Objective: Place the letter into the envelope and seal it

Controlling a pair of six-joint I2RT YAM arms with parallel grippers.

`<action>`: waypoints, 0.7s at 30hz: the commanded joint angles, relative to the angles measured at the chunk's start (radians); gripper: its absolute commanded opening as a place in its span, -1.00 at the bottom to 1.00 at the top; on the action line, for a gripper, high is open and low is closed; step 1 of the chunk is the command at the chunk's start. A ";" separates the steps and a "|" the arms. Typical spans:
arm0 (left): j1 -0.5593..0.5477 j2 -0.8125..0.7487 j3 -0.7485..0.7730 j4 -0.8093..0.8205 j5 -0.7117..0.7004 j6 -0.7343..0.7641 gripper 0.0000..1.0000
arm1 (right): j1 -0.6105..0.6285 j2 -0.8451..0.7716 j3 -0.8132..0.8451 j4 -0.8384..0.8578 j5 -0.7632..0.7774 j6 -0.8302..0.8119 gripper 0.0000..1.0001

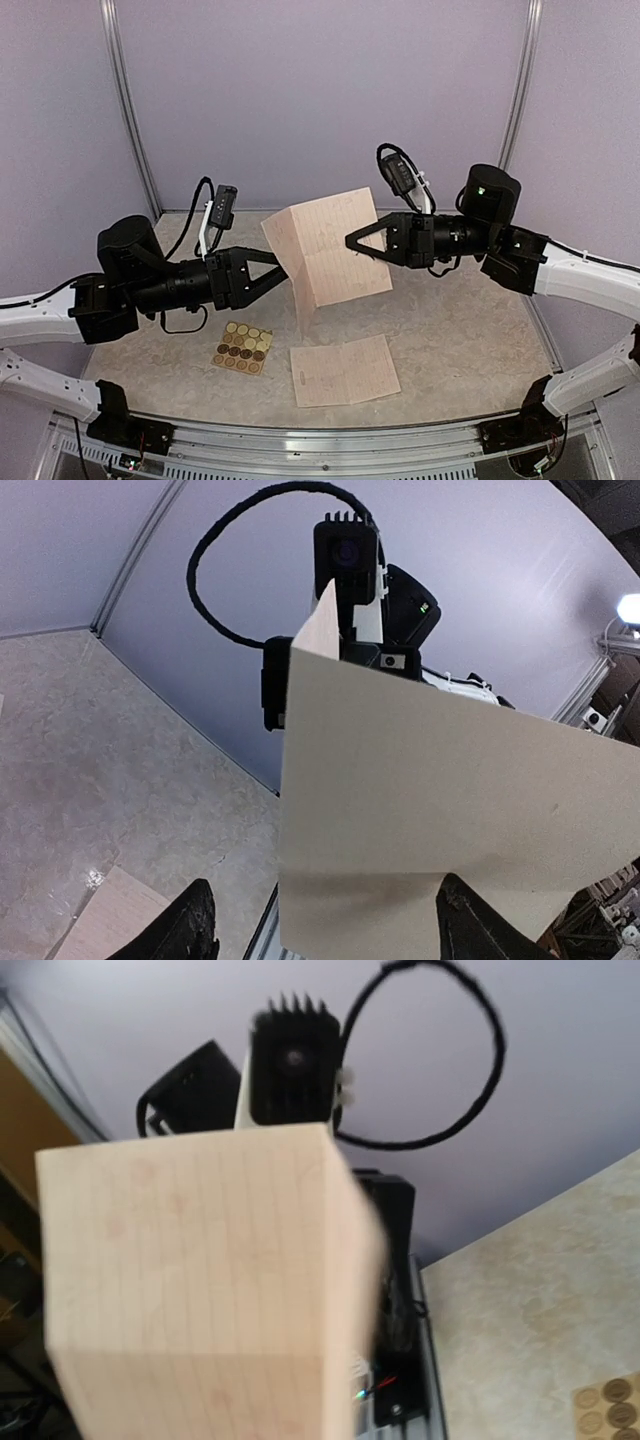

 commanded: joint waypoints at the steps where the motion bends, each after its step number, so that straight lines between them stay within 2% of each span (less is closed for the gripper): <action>1: -0.020 0.062 0.047 0.086 0.050 0.066 0.43 | 0.023 0.010 0.009 0.043 -0.071 0.011 -1.00; 9: -0.023 0.098 0.052 0.126 0.060 0.058 0.42 | 0.028 0.016 -0.001 0.081 -0.116 0.034 -1.00; 13: -0.029 0.113 0.060 0.154 0.090 0.057 0.33 | 0.029 0.028 -0.005 0.112 -0.138 0.054 -1.00; 18: -0.037 0.130 0.060 0.200 0.145 0.064 0.04 | 0.028 0.033 -0.005 0.125 -0.141 0.061 -1.00; 21: -0.039 0.134 0.055 0.216 0.165 0.064 -0.23 | 0.029 0.032 -0.006 0.130 -0.145 0.063 -1.00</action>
